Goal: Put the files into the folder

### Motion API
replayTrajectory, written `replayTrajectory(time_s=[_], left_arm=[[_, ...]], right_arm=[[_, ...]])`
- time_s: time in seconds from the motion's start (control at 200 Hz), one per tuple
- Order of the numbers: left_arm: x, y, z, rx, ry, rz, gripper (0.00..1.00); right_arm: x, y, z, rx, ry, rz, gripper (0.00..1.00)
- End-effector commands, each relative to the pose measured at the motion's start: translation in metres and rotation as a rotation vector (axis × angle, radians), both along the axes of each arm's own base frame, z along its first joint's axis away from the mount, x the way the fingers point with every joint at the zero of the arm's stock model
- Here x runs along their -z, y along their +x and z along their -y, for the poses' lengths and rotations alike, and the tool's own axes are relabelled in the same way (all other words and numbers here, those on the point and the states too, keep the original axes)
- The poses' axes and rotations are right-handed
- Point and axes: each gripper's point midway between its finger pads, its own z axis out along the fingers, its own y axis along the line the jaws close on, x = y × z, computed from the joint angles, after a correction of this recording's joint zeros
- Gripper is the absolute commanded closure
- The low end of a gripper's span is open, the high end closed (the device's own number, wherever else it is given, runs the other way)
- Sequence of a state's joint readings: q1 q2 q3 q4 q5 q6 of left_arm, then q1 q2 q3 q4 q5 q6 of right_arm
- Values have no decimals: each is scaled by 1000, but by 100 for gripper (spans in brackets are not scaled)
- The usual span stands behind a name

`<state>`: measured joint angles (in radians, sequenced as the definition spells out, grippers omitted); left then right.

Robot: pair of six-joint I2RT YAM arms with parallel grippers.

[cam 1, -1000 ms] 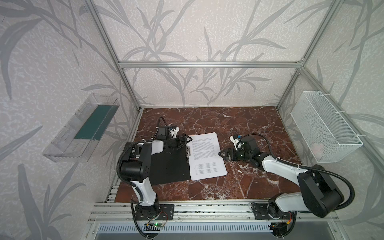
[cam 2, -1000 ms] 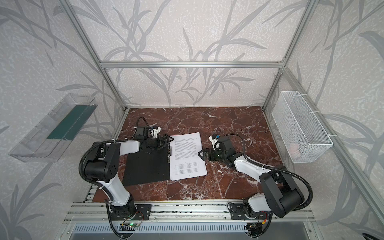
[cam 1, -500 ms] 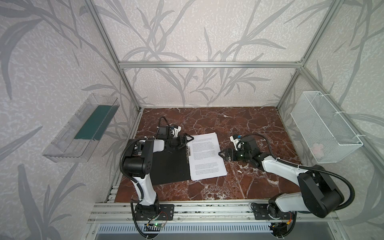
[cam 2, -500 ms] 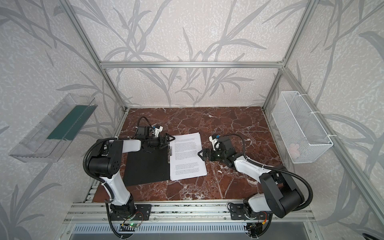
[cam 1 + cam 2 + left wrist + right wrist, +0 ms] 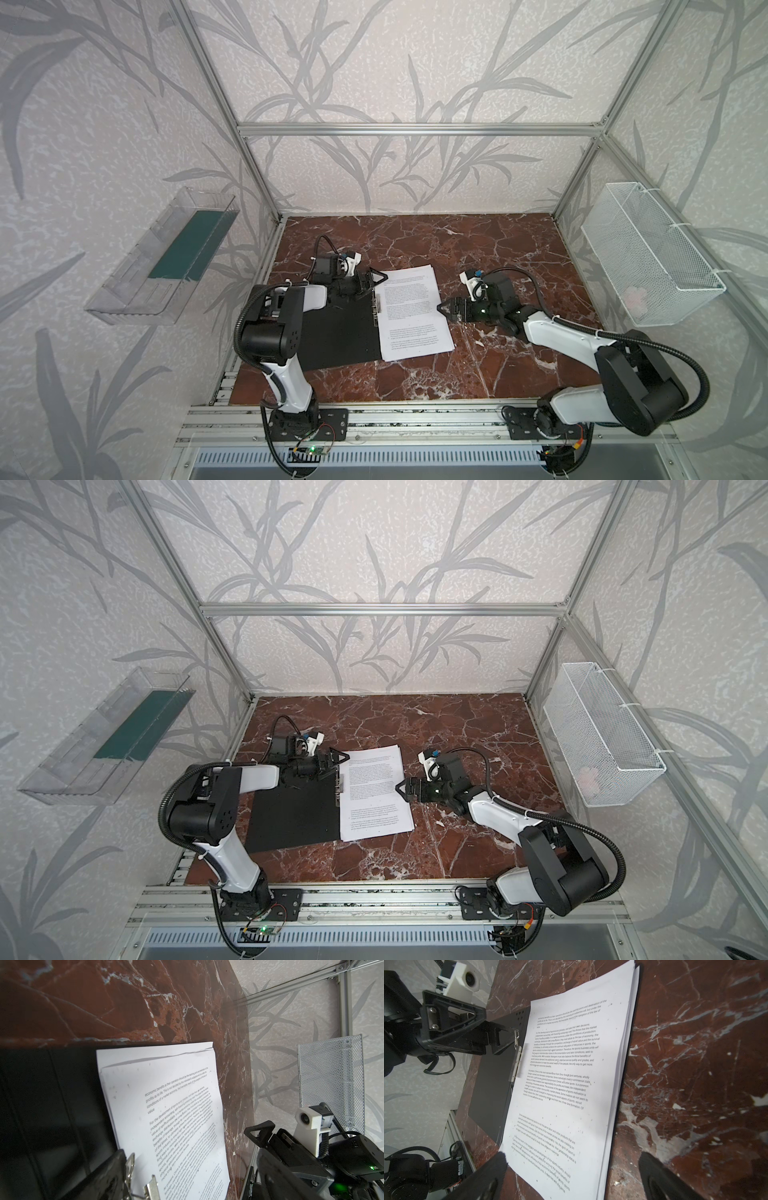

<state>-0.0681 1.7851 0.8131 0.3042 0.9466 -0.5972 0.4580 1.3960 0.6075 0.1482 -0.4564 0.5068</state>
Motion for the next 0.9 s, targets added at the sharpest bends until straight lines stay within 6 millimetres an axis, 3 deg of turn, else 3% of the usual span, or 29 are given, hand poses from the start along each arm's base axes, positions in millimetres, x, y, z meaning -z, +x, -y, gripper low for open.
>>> replayTrajectory(time_s=[0.0,0.26,0.495,0.895], left_arm=[[-20,1,2,12,-41,59,2],[-40,-8,7,7,-122,110,2],[-47,-25,16,23,-143,135,2],[-26,-60,29,36,-64,96,2]], right_arm=[[-3,0,0,-6,-3,10,1],[-2,0,2,-1,-18,11,1],[2,3,6,34,-41,3,1],[0,7,17,95,-68,47,1]])
